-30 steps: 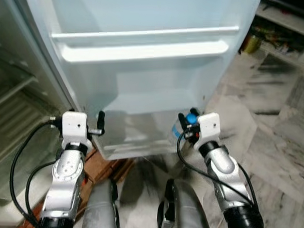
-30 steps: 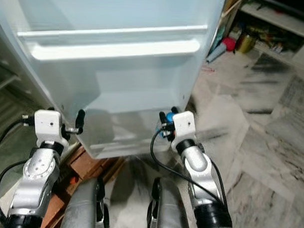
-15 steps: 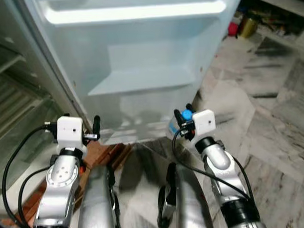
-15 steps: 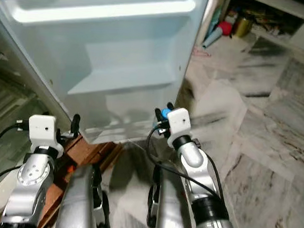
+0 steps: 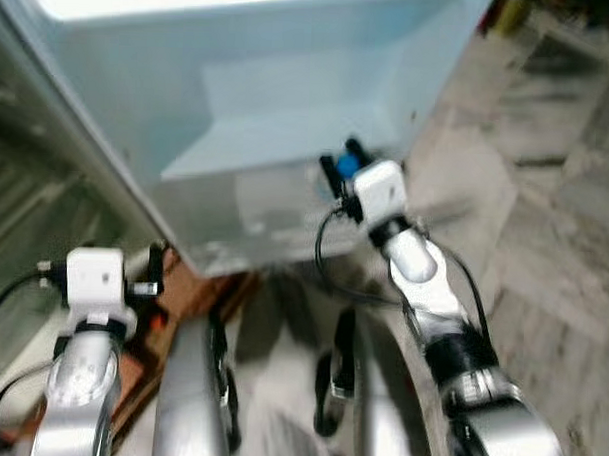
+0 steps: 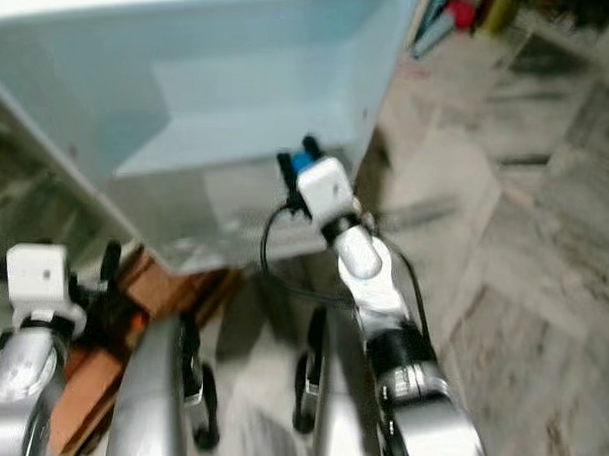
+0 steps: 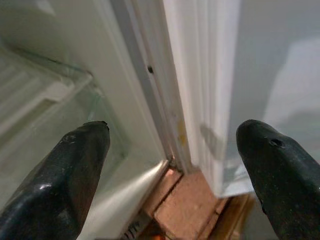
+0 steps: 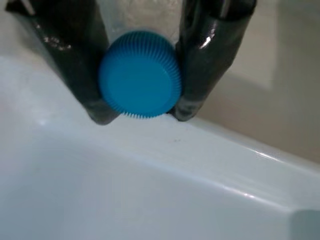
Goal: Restocking fridge
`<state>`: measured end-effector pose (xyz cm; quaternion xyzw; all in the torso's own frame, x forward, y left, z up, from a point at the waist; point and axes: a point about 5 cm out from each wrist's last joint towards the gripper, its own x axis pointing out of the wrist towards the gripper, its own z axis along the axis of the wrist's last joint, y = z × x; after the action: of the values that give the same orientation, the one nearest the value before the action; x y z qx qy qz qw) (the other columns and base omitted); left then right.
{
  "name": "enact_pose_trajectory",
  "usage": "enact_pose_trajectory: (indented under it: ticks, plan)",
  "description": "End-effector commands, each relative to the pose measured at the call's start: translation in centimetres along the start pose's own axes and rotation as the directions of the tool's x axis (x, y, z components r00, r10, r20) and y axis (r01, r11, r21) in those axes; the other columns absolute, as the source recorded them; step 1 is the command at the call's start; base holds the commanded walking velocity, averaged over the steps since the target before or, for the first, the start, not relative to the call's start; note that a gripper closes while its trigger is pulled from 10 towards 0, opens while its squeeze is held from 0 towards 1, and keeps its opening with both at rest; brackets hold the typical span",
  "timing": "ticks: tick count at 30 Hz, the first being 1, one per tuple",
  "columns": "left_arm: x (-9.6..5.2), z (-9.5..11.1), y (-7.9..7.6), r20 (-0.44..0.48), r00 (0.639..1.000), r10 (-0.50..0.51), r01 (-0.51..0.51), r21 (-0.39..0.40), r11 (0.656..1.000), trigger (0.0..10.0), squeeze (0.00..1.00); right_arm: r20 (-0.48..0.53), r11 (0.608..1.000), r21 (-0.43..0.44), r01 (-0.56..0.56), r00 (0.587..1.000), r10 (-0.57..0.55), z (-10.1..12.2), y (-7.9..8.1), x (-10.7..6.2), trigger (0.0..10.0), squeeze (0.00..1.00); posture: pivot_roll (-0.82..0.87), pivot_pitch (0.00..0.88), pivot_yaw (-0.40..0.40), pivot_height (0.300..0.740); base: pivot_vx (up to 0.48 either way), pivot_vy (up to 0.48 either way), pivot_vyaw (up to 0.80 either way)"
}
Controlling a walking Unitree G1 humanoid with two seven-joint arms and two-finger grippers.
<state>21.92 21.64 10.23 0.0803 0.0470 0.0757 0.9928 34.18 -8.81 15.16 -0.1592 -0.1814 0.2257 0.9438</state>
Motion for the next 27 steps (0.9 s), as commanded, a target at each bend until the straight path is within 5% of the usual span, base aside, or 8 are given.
enact_pose_trajectory:
  ticks: [1, 10, 27]
  plan:
    - [-0.6, 0.1, 0.2, -0.009, 1.0, 0.005, -0.005, 0.004, 1.0, 10.0, 0.0, -0.117, 1.0, 0.012, -0.015, 0.993, 0.017, -2.0, 0.7, -0.1, 10.0, 0.0, 0.2, 0.326, -0.024, 0.568, 0.0, 0.0, 0.0]
    - [-1.2, 0.4, 0.5, -0.026, 1.0, -0.003, 0.004, 0.009, 1.0, 10.0, 0.0, -0.319, 0.998, 0.017, 0.057, 0.947, -0.049, -5.0, -0.2, -0.2, 10.0, 0.0, 0.23, 0.344, -0.024, 0.568, 0.0, 0.0, 0.0]
    - [-1.9, 0.5, 0.5, -0.049, 0.999, -0.018, 0.019, 0.015, 1.0, 10.0, 0.0, -0.407, 0.995, 0.068, 0.076, 0.913, -0.042, -6.6, 0.3, -1.5, 10.0, 0.0, 0.23, 0.356, -0.013, 0.568, 0.0, 0.0, 0.0]
